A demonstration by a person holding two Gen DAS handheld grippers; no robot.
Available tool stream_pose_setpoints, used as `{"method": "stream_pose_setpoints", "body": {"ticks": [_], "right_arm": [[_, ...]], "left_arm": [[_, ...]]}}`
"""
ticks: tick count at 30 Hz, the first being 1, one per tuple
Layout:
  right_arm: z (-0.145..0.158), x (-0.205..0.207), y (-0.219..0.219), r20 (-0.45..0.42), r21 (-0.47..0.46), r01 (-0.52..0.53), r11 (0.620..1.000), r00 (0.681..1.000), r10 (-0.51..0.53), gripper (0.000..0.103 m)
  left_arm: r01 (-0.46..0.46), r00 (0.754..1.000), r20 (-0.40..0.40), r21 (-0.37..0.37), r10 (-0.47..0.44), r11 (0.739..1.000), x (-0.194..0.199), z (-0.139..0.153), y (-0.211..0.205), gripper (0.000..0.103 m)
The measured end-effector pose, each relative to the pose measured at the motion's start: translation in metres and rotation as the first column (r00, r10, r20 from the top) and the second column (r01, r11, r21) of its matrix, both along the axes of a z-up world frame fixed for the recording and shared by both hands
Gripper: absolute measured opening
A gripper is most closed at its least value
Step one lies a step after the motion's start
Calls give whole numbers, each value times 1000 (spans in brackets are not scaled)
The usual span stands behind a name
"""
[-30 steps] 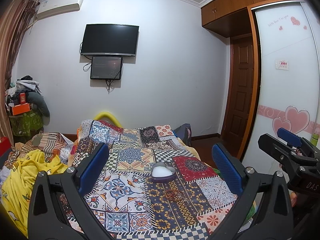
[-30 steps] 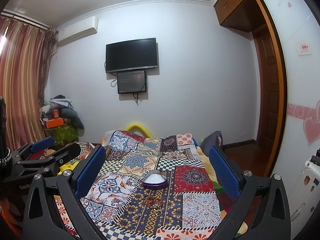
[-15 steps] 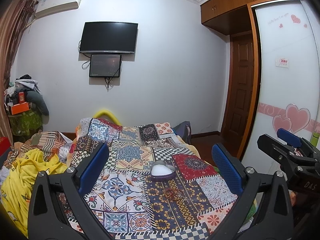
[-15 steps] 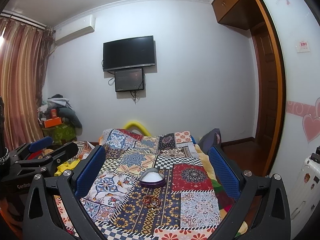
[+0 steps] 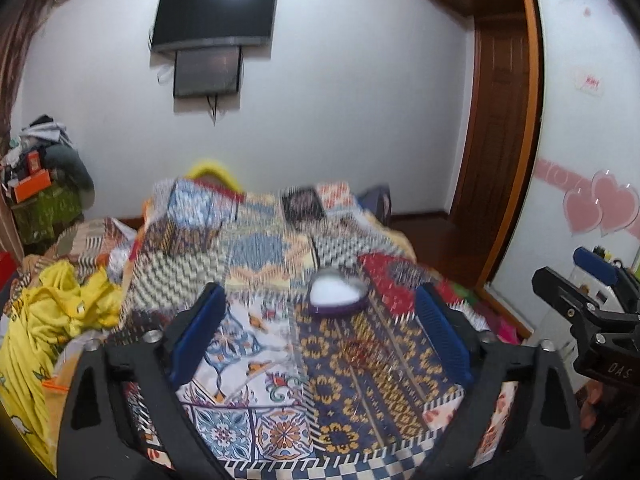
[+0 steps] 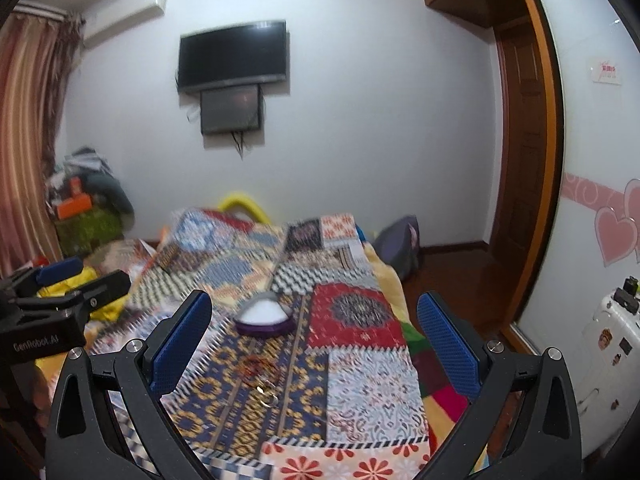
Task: Organize jewelry
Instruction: 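Lower the right gripper onto the jewelry pile and grasp a gold ring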
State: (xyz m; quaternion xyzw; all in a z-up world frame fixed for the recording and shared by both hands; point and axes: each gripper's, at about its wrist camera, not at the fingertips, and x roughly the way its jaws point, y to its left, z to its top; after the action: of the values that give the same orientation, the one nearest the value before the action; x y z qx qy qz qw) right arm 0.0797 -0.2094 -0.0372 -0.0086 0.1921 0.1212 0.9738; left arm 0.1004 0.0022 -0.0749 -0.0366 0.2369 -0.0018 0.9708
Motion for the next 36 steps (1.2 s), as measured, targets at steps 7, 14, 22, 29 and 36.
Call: {"method": "stream_pose_setpoints", "body": {"ticks": [7,14,22,29,36], "right_arm": [[-37,28,-2,-150,-41,-22,999,989,15,87],[-73,46,5,-287,-43,-108,993,954,91,64],[-113,62,16,-400,-18,-204,979,899,180,47],[-126,67,23,-433,-9,-256,967,873,227,42],[-137,73,30,-458,0,-292,956,850,260,37]], "left_arm": [[34,980,-194,2,-33,999,38,-55,-5,65],[110,935,-338,-25,-112,994,56,-96,-16,46],[186,881,-430,-75,-200,980,66,-125,-25,35],[246,849,-456,-103,-265,964,68,-137,-35,22],[240,836,-478,-122,-269,963,74,-150,-34,10]]}}
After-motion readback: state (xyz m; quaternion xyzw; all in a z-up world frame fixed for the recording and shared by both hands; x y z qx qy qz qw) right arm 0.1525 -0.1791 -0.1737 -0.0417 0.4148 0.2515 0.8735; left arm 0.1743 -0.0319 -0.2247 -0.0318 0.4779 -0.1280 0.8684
